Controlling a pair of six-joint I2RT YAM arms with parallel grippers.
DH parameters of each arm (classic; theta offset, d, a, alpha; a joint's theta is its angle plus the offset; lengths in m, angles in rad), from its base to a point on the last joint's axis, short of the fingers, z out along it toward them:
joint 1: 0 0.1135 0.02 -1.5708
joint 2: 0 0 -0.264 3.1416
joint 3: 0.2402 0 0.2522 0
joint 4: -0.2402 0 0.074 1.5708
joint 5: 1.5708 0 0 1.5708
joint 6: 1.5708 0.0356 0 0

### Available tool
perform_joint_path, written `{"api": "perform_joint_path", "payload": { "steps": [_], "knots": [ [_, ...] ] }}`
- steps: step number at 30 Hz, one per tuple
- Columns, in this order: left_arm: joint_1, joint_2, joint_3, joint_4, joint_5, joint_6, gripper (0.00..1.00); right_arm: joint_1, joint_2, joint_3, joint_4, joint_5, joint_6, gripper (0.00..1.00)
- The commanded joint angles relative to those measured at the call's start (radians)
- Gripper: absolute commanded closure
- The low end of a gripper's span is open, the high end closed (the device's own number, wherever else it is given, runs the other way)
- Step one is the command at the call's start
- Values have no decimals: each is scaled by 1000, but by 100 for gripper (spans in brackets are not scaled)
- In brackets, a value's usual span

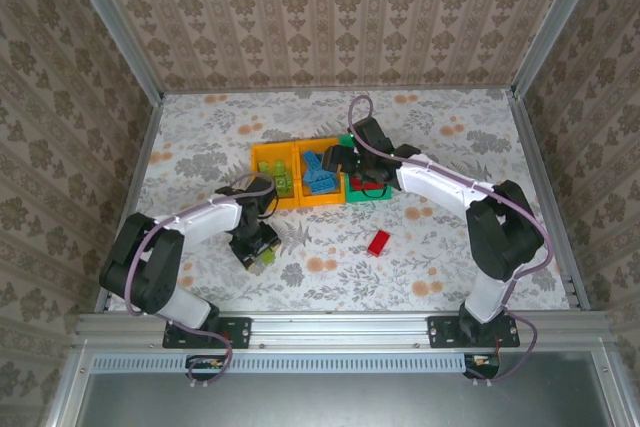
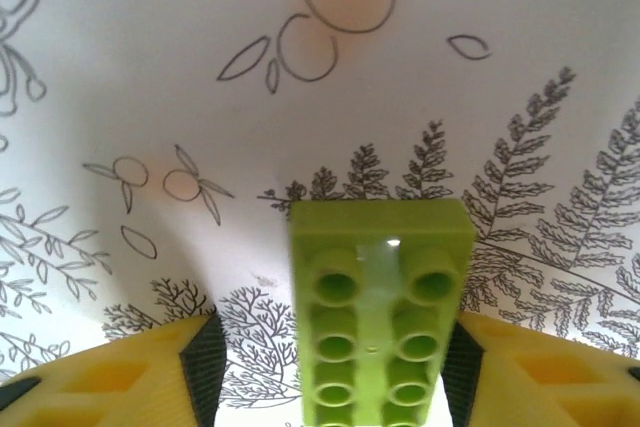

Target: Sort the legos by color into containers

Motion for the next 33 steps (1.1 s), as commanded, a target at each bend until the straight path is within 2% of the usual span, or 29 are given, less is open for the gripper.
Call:
{"api": "perform_joint_path", "payload": {
  "steps": [1,6,9,15,26,29,33],
  "knots": [
    [5,35,-42,91,12,12,49,-5,-50,-18,2,36,13,10],
    [6,8,-61,114,10,18,70,-5,-60,-22,-14,42,7,9],
    [8,-7,-62,129,12,50,76,-5,-69,-34,-21,45,5,9],
    [6,-108,-81,173,-19,79,76,-5,-107,-83,-38,53,0,8],
    [6,-341,-57,133,-120,176,76,-5,-228,-193,-95,126,-24,8],
    [7,-380,-15,115,-158,237,76,-5,-257,-235,-88,136,-24,8],
    [8,-391,71,139,-203,382,75,-5,-291,-294,-81,133,-22,8]
  ]
}}
